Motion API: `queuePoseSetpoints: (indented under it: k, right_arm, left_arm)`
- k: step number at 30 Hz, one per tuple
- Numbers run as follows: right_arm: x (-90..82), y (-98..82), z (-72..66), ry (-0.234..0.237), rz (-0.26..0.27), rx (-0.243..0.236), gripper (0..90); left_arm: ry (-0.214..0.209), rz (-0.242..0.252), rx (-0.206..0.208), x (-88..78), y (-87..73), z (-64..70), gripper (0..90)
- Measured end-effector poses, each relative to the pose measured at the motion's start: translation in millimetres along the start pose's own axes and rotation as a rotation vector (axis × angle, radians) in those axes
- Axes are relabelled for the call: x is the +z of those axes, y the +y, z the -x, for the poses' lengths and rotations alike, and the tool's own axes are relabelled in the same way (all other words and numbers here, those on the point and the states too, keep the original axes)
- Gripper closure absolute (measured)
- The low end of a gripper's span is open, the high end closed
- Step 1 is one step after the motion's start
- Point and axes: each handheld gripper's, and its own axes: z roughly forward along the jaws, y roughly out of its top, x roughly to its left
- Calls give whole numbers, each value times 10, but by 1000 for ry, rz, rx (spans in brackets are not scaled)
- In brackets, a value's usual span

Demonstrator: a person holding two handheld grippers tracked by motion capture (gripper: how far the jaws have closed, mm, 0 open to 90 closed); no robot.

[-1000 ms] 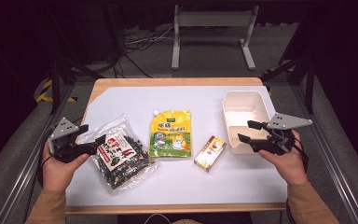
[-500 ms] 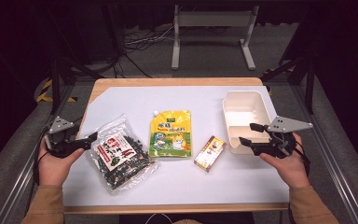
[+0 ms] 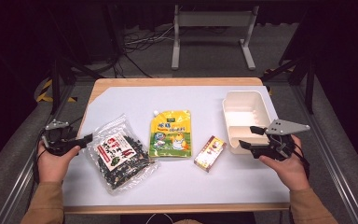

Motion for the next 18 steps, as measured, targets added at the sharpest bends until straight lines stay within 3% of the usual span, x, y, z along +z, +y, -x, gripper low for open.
queuePoseSetpoints:
  k: [2,7,11,13,18]
  right_arm:
    - [1,-6,1,1,-4,5,323]
    - [10,-14,8,3,-4,3,321]
    - [19,-26,6,3,-8,5,320]
    - [17,-39,-2,3,-12,6,322]
    - [-20,-73,-24,4,-11,4,329]
  left_arm:
    - [9,-23,-3,17,-7,-24,319]
    - [25,-12,-37,28,-35,-104,289]
    - [-7,5,-86,60,-52,-213,287]
    - [-10,7,-82,88,-44,-238,349]
    - [-23,33,-71,183,-10,-281,363]
